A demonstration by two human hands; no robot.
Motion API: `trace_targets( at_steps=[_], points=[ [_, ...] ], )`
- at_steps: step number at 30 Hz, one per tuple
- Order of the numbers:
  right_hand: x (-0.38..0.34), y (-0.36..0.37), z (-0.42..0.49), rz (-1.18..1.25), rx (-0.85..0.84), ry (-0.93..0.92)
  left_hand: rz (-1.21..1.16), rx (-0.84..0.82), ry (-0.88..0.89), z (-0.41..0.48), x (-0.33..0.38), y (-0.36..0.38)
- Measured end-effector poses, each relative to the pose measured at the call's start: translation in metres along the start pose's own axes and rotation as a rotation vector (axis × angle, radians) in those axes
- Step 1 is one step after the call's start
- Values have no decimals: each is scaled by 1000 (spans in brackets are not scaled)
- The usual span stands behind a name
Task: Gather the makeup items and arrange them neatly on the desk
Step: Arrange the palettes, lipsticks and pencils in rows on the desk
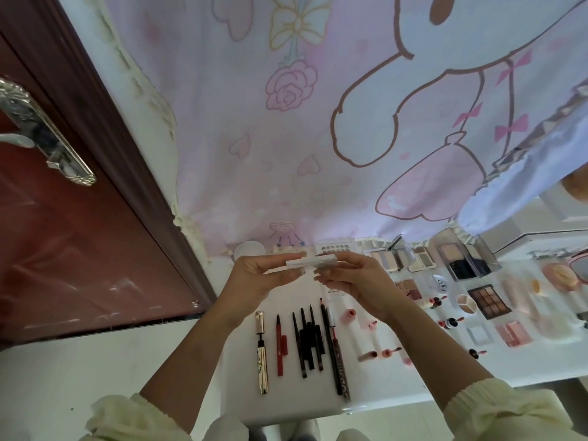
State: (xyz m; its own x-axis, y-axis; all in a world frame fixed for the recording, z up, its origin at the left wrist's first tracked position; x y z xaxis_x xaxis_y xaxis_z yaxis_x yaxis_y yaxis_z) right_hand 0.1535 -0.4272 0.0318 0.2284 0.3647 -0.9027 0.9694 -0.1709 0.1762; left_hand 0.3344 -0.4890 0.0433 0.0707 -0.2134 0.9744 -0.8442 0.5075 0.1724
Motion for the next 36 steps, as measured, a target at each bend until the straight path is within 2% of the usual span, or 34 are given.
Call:
trace_targets(
  at_steps=[8, 13, 15, 18, 21, 23, 26, 30, 33, 36],
  points=[
    [-20, 2, -3, -200, 95, -179, -49, -14, -6, -1, 0, -4],
    [-36, 9, -4, -347, 72, -276, -44, 25, 11, -5, 2, -11],
    [-41, 9, -4, -393, 73, -302, -141, -2, -56, -5, 1, -13],
    [-50, 9, -2, -481, 55, -318, -443, 28, -283, -5, -2, -14],
    [-57, 11, 1, -555, -32, -266, -260, 66, -379, -6, -2, -13],
    [-60, 11, 4, -610, -118, -207, -195, -12, -486, -9, -4, -8],
    [-60, 14, 8, -675, -272, -106, -245, -189, -664, -17, -7, 5],
    [-59, 25, 12, -668, -367, -80, -305, -331, -668, -22, -9, 23],
    [-62, 29, 14, -679, -373, -74, -456, -328, -663, -25, -10, 29],
    [-64, 32, 15, -689, -297, -102, -497, -309, -627, -26, -9, 29]
  ],
)
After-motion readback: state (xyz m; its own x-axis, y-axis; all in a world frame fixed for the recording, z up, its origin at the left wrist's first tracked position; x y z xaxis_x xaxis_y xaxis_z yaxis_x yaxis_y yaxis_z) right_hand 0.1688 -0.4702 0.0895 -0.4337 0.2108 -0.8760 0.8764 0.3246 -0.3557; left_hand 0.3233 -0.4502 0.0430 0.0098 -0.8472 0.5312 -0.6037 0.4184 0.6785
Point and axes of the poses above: each hand's wrist, its own z-axis towards the middle knuckle, its own y-axis out of the palm, x = y × z, the point moved 5 cm from there along z, towards the middle knuckle, and after that the axes turned 4 degrees about -z, right-handed, at the moved point
